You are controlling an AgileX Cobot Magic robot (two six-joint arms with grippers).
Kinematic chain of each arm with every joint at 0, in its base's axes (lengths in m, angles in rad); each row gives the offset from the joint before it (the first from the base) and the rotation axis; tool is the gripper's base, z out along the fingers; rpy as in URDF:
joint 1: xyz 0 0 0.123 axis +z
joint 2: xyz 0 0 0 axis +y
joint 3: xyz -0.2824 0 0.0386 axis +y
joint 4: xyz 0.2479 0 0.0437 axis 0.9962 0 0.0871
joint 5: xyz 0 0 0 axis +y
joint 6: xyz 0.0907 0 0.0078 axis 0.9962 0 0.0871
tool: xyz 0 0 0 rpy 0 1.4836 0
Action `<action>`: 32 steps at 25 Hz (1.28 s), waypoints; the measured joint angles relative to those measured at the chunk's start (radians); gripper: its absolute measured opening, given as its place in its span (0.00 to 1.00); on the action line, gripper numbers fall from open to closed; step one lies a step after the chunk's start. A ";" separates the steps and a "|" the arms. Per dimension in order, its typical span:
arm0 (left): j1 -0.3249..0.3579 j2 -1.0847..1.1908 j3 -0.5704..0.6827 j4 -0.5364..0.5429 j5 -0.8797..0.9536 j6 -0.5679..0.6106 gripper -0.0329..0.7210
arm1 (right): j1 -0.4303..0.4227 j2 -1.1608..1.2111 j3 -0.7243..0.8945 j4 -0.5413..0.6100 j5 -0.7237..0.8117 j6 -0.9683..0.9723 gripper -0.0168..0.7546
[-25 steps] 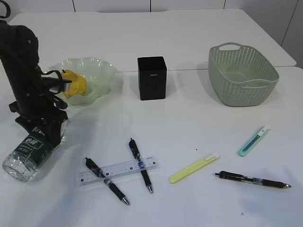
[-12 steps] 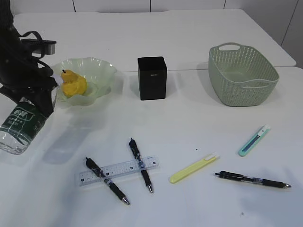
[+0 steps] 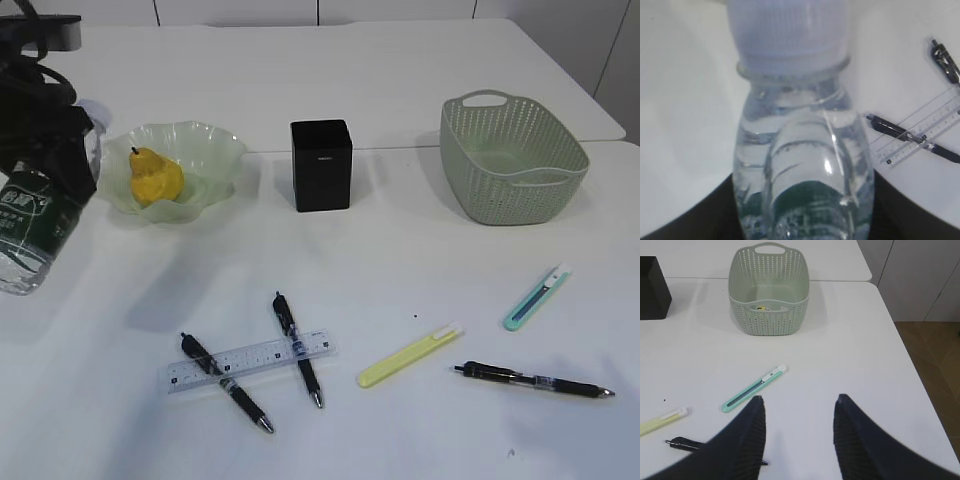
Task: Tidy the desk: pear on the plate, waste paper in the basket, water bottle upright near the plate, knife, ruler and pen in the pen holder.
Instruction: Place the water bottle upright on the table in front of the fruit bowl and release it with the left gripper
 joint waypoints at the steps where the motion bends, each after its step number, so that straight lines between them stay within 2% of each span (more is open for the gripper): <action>1: 0.000 -0.019 0.015 -0.005 -0.007 -0.001 0.54 | 0.000 0.000 0.000 0.000 0.000 0.000 0.50; 5: 0.000 -0.112 0.154 -0.009 -0.097 -0.001 0.54 | 0.000 0.000 0.000 0.000 0.000 0.000 0.50; 10: 0.000 -0.251 0.384 -0.001 -0.318 -0.001 0.54 | 0.000 0.000 0.000 0.000 0.000 0.000 0.50; 14: 0.000 -0.367 0.582 0.006 -0.594 -0.001 0.54 | 0.000 0.000 0.000 0.000 -0.002 0.001 0.50; 19: 0.000 -0.451 0.769 0.000 -0.909 -0.001 0.54 | 0.000 0.000 0.000 0.000 -0.002 0.001 0.50; 23: 0.000 -0.456 0.810 -0.009 -0.987 -0.001 0.54 | 0.000 0.000 0.000 0.000 -0.002 0.001 0.50; 32: 0.000 -0.457 0.810 -0.026 -1.094 -0.002 0.54 | 0.000 0.000 0.000 0.000 -0.004 0.001 0.50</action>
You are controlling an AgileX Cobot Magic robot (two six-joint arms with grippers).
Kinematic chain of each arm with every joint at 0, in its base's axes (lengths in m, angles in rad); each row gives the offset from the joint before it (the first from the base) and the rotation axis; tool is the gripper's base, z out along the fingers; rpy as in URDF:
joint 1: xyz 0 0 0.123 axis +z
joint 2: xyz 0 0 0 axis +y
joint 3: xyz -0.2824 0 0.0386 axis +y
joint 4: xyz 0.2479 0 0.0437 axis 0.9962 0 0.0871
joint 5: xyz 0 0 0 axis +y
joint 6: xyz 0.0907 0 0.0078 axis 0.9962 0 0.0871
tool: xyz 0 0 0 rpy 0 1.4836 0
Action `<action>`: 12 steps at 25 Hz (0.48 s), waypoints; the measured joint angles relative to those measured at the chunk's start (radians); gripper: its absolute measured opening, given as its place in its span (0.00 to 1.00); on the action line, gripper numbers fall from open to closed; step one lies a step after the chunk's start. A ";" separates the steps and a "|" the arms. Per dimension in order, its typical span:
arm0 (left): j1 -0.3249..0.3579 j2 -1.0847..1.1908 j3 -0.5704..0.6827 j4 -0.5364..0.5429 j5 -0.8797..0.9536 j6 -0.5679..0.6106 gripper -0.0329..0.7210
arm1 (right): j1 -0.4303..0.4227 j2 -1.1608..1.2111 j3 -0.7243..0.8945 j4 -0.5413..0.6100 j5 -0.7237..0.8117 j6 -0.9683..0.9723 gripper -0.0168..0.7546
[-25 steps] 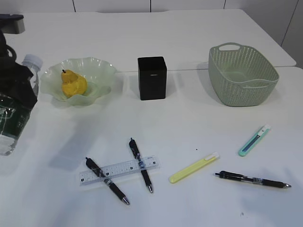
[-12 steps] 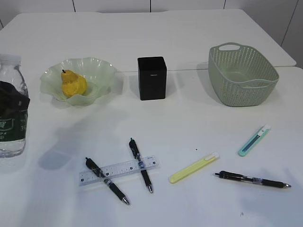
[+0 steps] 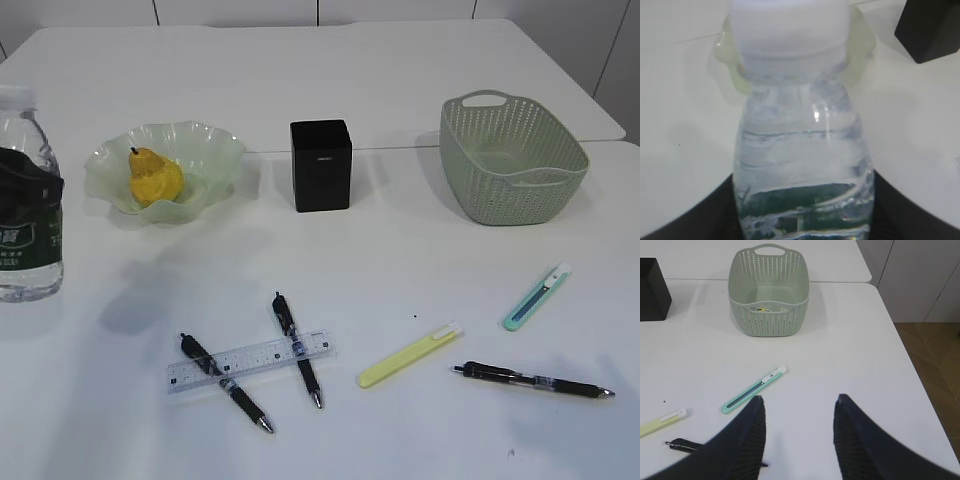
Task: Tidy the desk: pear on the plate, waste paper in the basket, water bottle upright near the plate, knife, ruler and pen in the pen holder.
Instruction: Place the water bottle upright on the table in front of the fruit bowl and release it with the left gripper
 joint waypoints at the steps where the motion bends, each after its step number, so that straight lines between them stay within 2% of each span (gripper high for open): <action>1: 0.000 0.000 0.002 0.003 -0.016 0.000 0.54 | 0.000 0.000 0.000 0.000 0.000 0.000 0.50; 5: 0.000 0.018 0.026 0.014 -0.203 0.000 0.54 | 0.000 0.000 0.000 0.000 -0.002 0.000 0.50; 12: 0.000 0.095 0.153 0.014 -0.661 -0.002 0.54 | 0.000 0.000 0.000 0.000 -0.006 0.000 0.50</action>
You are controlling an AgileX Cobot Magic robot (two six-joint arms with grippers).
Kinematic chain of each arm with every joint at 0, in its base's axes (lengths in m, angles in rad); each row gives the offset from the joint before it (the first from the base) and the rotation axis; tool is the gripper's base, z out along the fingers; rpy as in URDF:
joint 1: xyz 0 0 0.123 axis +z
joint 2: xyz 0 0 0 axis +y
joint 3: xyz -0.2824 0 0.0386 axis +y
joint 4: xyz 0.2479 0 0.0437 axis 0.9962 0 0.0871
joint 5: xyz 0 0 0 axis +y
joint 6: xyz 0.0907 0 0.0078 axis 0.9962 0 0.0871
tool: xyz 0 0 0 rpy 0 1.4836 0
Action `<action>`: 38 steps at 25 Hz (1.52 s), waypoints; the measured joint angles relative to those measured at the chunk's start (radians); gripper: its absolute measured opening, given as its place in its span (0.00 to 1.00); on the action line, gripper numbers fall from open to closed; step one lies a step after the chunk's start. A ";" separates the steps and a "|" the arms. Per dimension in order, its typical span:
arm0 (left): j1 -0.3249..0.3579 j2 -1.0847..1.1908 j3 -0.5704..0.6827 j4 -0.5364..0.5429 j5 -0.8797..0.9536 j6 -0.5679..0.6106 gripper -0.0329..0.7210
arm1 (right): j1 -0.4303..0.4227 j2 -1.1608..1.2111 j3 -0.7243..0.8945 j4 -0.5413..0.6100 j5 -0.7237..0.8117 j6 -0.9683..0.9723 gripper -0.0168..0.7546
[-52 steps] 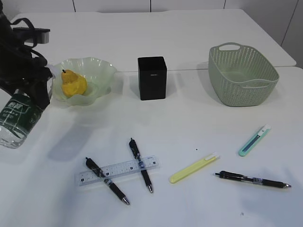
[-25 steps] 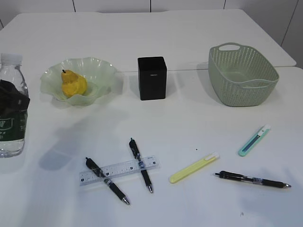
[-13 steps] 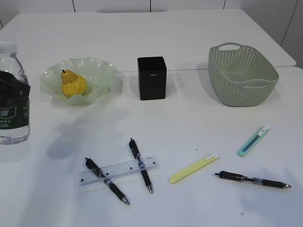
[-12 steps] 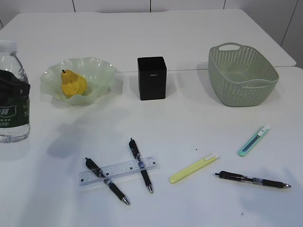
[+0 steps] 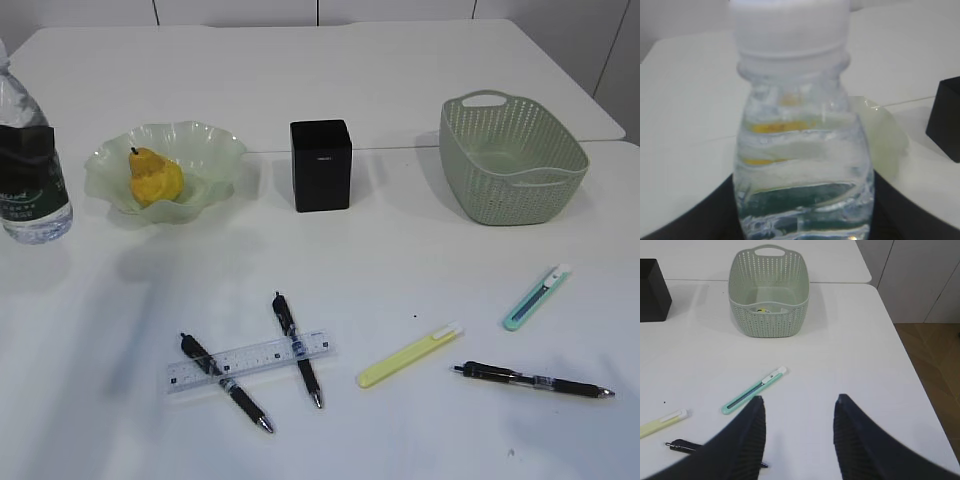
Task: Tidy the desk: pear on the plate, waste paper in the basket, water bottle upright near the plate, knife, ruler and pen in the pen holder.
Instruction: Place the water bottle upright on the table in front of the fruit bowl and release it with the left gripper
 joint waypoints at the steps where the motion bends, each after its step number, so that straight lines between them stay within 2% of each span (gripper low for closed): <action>1: 0.000 0.025 0.015 0.000 -0.062 0.000 0.54 | 0.000 0.000 0.000 0.000 -0.004 0.000 0.50; 8: 0.000 0.218 0.056 -0.002 -0.444 0.000 0.54 | 0.000 0.000 0.000 0.000 -0.056 0.000 0.50; 11: 0.000 0.293 0.056 -0.002 -0.533 -0.017 0.54 | 0.000 0.000 0.000 0.000 -0.058 0.000 0.50; 21: 0.000 0.468 0.044 0.047 -0.541 -0.053 0.54 | 0.000 0.000 0.000 0.000 -0.063 0.000 0.50; 31: 0.000 0.541 -0.015 0.076 -0.543 -0.056 0.54 | 0.000 0.000 0.000 -0.006 -0.065 0.000 0.50; 38: 0.038 0.571 -0.053 0.064 -0.550 -0.056 0.54 | 0.000 0.000 0.000 -0.018 -0.065 0.002 0.50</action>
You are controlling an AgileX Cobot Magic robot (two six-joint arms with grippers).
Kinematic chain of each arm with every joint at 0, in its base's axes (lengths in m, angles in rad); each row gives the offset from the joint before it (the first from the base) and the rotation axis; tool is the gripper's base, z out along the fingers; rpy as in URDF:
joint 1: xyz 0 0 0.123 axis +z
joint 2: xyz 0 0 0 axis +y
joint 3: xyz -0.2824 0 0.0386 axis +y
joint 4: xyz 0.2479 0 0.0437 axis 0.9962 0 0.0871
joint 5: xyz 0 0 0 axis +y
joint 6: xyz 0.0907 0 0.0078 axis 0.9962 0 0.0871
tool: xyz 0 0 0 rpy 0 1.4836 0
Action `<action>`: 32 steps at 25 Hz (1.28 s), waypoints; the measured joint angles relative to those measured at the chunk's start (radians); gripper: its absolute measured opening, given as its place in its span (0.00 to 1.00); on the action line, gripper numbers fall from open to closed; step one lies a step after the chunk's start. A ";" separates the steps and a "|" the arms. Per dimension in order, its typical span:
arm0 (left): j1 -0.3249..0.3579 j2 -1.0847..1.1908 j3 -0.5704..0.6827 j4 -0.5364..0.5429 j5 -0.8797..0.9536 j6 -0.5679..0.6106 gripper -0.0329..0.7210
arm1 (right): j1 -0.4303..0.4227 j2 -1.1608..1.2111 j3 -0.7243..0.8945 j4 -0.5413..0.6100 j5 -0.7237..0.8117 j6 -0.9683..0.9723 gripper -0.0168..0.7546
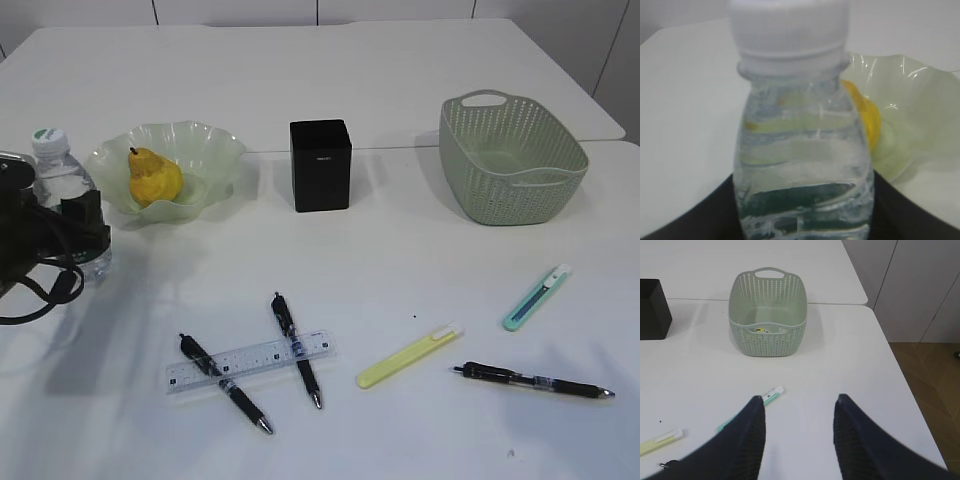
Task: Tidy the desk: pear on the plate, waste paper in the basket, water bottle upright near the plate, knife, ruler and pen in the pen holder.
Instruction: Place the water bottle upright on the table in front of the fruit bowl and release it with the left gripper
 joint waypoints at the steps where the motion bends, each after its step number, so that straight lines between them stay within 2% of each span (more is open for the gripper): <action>1: 0.002 0.004 -0.002 0.002 -0.004 0.000 0.54 | 0.000 0.000 0.000 -0.002 0.000 0.000 0.50; 11: 0.002 0.058 -0.033 0.016 -0.068 -0.001 0.54 | 0.000 0.000 0.000 -0.002 0.000 0.000 0.50; 32: 0.002 0.060 -0.035 0.016 -0.068 -0.002 0.54 | 0.000 0.000 0.000 -0.003 0.000 0.000 0.50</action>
